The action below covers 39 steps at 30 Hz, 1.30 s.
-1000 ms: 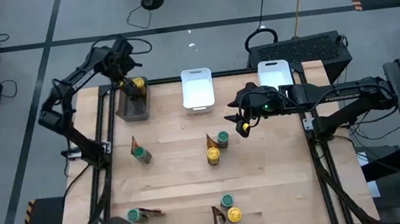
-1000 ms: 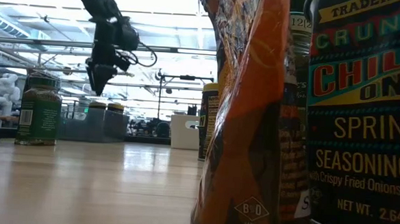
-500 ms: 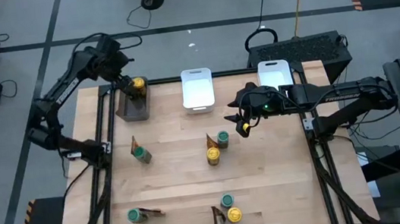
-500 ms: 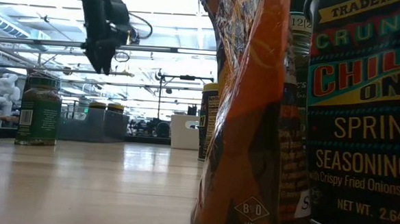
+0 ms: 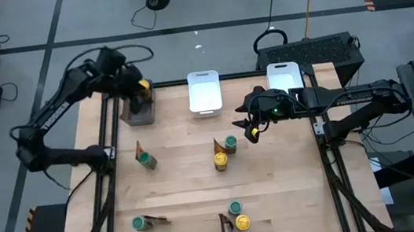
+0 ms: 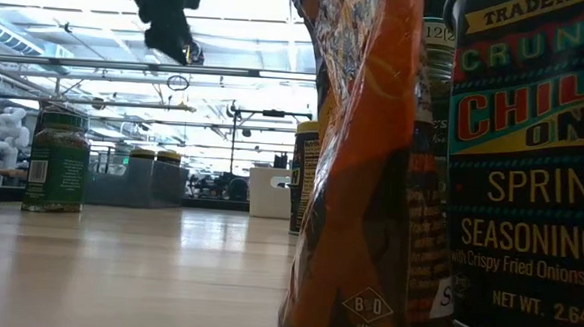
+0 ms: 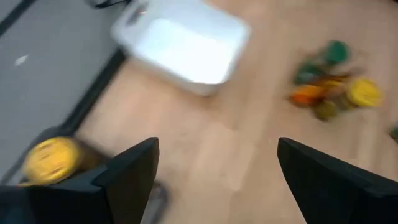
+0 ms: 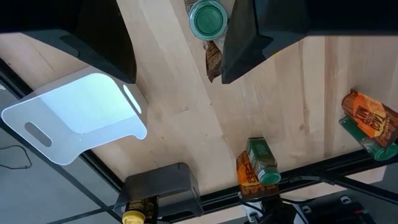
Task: Sort spices by type
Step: Put the top yellow seasoning bottle into the black bin
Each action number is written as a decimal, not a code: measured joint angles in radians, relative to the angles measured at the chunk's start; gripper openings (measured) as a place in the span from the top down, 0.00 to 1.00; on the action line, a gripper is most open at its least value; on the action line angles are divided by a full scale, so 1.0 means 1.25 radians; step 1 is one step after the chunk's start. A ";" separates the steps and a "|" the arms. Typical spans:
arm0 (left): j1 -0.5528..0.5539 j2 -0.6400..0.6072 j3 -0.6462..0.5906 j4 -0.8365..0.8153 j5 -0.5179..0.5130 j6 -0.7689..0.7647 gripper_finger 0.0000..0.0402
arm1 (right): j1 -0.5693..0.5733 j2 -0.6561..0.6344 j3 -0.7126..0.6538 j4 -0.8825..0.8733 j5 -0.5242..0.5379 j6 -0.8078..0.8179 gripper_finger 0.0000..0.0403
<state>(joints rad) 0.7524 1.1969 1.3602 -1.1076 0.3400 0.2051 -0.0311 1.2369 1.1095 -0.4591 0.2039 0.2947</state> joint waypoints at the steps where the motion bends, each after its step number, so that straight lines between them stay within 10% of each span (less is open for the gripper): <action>1: -0.030 -0.001 0.000 0.000 0.000 -0.009 0.17 | 0.000 0.000 0.000 0.000 0.000 0.000 0.46; 17: -0.399 0.043 0.000 0.239 -0.001 -0.075 0.17 | 0.000 0.000 0.000 -0.001 0.000 -0.034 0.46; 39: -0.567 0.266 0.000 0.277 -0.010 -0.118 0.17 | 0.000 0.000 0.000 -0.121 0.001 -0.022 0.46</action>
<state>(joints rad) 0.0433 1.5299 1.3598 -0.7610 0.3271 0.0571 -0.0306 1.2369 1.1095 -0.6099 0.2046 0.2674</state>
